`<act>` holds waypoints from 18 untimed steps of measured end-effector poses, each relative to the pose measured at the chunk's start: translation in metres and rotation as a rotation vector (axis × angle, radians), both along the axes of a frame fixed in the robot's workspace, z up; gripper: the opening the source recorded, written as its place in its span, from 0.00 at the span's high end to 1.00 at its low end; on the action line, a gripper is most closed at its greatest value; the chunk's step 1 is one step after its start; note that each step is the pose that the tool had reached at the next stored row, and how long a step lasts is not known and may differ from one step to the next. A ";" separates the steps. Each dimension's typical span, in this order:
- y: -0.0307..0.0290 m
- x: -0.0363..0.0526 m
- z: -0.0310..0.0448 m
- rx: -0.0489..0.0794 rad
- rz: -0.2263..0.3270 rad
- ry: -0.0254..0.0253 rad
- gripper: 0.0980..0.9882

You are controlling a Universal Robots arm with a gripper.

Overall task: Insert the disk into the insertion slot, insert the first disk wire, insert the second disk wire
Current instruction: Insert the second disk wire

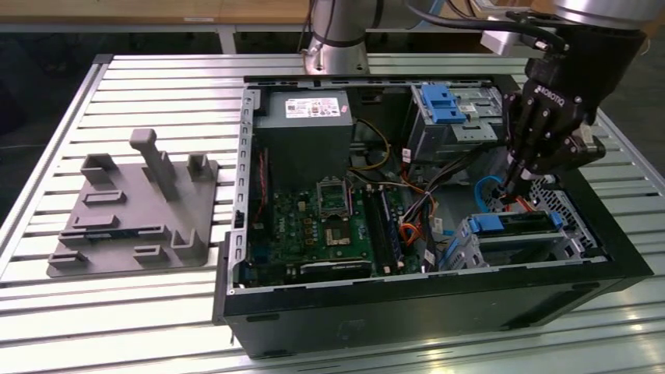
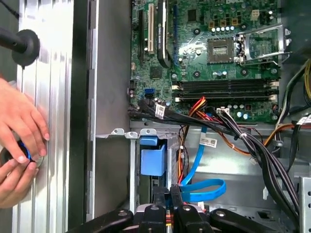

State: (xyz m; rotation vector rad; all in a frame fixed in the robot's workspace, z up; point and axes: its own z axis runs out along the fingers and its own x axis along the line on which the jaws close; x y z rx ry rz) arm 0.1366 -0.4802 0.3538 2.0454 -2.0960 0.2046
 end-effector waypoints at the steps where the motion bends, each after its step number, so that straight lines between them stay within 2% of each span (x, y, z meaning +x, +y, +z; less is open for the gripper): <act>1: -0.0004 0.0000 0.0000 0.008 -0.001 0.0000 0.93; 3: -0.0019 0.0001 0.0000 0.037 -0.001 0.0001 0.93; 6: -0.0046 0.0001 -0.0001 0.090 -0.001 0.0001 0.93; 7: -0.0057 0.0001 -0.0001 0.105 -0.001 0.0001 0.93; 8: -0.0069 0.0002 -0.0002 0.116 -0.001 0.0001 0.93; 13: -0.0109 0.0066 -0.0003 0.139 -0.001 0.0001 0.93; 18: -0.0146 0.0165 -0.0003 0.153 -0.001 0.0001 0.93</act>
